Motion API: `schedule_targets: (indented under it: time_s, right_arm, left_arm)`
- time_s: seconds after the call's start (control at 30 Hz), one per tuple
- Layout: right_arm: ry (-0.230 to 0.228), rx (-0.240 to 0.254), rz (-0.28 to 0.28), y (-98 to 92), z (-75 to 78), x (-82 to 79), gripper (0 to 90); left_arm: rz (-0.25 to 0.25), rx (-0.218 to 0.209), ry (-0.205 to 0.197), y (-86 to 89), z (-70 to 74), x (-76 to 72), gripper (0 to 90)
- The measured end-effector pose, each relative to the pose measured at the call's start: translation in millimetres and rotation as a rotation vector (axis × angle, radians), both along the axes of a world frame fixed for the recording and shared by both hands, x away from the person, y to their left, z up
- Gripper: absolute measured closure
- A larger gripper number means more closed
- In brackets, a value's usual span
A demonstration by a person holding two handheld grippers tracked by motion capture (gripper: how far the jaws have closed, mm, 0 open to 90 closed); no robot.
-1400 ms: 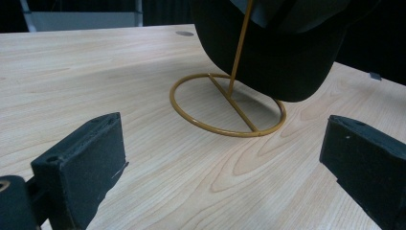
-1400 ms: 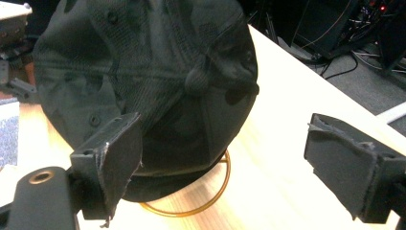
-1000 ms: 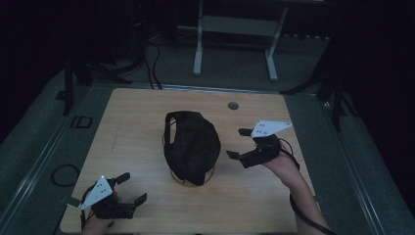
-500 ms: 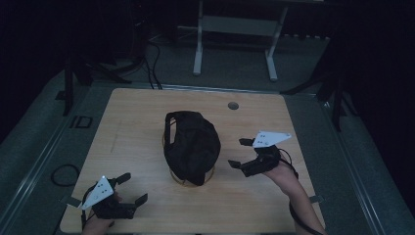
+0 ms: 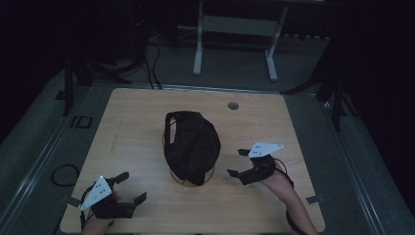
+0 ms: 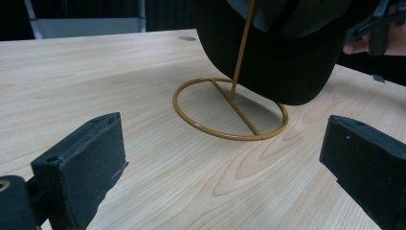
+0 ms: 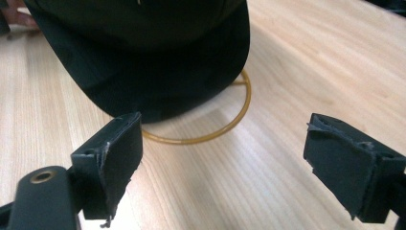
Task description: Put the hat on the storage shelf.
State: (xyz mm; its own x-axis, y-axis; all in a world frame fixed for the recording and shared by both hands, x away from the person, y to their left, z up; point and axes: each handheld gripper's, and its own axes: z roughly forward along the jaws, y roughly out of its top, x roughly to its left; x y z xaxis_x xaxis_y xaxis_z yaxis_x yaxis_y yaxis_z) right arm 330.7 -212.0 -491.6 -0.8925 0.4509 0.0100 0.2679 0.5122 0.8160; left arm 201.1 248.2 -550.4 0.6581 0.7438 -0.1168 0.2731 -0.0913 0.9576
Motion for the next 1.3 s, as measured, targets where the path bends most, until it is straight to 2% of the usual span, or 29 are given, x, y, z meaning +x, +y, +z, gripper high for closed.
schedule_targets:
  time_s: [0.27,0.43,0.6,0.67,1.0,1.3]
  right_arm:
    - [0.024,-0.004,0.007,-1.1,-19.7,-2.5,13.1]
    - [0.041,-0.023,0.005,-3.4,-30.6,-4.9,13.1]
    - [0.056,0.012,0.007,-8.6,-39.3,-9.8,13.1]
    - [0.055,0.005,0.01,-10.3,-42.4,-12.5,13.1]
    - [0.039,0.021,-0.005,-21.6,-49.6,-24.8,13.2]
    - [0.045,0.024,-0.026,-30.8,-54.1,-34.5,13.3]
  left_arm:
    - [0.007,0.008,0.002,-0.1,-0.6,0.1,2.2]
    - [0.004,0.003,0.004,0.4,-0.7,0.2,2.3]
    - [0.005,0.0,0.004,0.4,-0.3,-0.3,2.2]
    - [0.004,-0.003,0.004,0.7,-0.5,-0.5,2.3]
    - [0.004,-0.005,0.006,0.7,-0.6,-0.6,2.3]
    - [-0.006,-0.011,0.01,0.5,-0.4,0.2,2.3]
